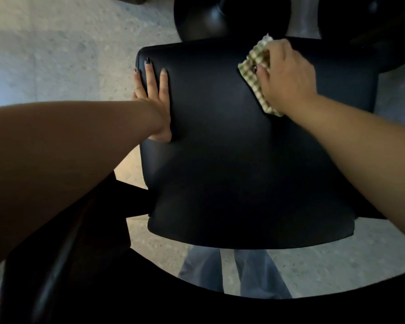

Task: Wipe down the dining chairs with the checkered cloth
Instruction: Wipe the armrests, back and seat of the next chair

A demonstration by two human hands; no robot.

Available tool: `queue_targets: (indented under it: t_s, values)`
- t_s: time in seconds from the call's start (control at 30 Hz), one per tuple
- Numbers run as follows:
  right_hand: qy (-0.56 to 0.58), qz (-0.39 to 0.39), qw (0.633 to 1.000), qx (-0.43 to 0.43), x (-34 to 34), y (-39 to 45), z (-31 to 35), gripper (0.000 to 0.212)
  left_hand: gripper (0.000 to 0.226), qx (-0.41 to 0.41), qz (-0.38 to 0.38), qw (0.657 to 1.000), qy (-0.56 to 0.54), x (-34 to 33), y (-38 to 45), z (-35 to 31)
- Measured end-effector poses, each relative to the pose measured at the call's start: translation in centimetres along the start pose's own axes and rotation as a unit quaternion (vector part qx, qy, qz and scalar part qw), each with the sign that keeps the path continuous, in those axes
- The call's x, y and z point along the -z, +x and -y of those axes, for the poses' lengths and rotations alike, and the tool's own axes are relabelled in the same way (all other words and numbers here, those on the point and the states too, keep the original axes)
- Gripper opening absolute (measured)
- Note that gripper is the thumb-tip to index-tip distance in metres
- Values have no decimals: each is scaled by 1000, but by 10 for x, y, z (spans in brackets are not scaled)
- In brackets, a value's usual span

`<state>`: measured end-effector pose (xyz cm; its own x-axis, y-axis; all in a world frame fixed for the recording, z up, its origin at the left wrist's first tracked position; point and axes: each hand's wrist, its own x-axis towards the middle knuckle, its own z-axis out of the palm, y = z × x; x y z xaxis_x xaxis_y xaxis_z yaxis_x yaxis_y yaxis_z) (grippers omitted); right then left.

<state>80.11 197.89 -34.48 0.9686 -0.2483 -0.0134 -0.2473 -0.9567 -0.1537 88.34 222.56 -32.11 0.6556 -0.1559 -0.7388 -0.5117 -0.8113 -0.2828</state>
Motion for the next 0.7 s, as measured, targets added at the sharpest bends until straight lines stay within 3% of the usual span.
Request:
queue_targets:
  t_s: [0.2,0.27,0.33,0.47,0.57,0.63,0.7]
  values:
    - [19,-26,998,-60,-17,-18,46,23,135,-8,1,1000,-2,-1,1,0]
    - [0,-47,999,1,-21,-56,73,14,136,-7,0,1000,0,-2,1,1]
    - [15,-50,995,88,-27,-103,95,18,137,-10,0,1000,-3,-3,1,2]
    - [144,120,939,289,-37,-195,115,26,139,-24,14,1000,3,-2,4,4]
    - [109,219,872,424,-34,-227,113,40,138,-32,16,999,13,-3,6,5]
    - [98,221,847,473,-32,-220,108,38,139,-30,14,999,14,-5,7,5]
    - [154,199,857,450,-30,-195,99,28,140,-26,12,1000,9,-4,8,5]
